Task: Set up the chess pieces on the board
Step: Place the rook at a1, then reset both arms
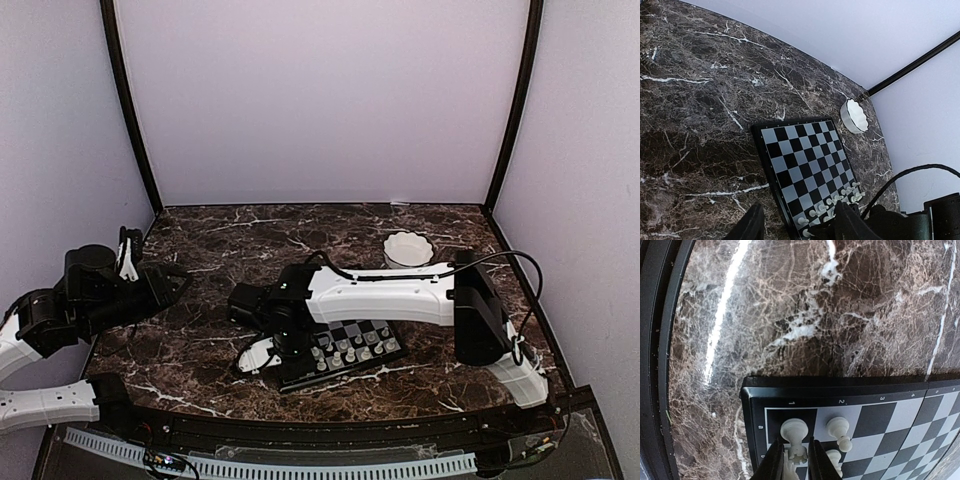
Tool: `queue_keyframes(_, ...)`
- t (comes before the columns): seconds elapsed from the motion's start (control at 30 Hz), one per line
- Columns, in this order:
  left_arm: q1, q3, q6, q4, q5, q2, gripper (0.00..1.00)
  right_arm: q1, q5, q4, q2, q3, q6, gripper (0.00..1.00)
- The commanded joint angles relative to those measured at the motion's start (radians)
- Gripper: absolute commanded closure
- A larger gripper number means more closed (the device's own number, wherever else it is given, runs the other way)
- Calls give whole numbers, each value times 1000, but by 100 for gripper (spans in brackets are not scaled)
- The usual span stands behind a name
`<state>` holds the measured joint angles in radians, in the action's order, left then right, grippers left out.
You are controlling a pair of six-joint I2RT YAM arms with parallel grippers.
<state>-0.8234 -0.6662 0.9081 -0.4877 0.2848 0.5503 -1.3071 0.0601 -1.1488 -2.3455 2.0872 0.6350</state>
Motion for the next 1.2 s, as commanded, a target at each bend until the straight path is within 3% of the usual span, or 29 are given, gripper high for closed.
queue_keyframes(0.0,-3,16,-10,22,-10,9,50,5,-15,1,15,0,5,79)
queue_keyframes(0.3,-3,-68,-62,-29,12,49,49,31,-90,-98,62,162,1,76)
queue_keyframes(0.57,-2,-328,-297,-179,10,324,43,239,-240,-21,302,85,0,65)
queue_keyframes(0.77,-1,-468,-377,-249,251,448,20,487,-302,95,432,73,-103,59)
queue_keyframes(0.8,-1,-472,-389,-232,302,449,16,546,-317,103,438,85,-127,53)
queue_keyframes(0.83,-1,-470,-390,-218,326,445,14,589,-326,113,441,94,-152,36)
queue_keyframes(0.87,-1,-464,-404,-169,363,439,5,628,-331,122,441,103,-176,7)
queue_keyframes(0.9,0,-445,-419,-138,373,425,3,669,-344,124,438,114,-193,2)
queue_keyframes(1.03,2,-366,-513,53,447,402,1,833,-423,193,486,81,-271,1)
queue_keyframes(1.17,27,-382,-586,165,476,474,1,967,-400,566,672,-223,-428,1)
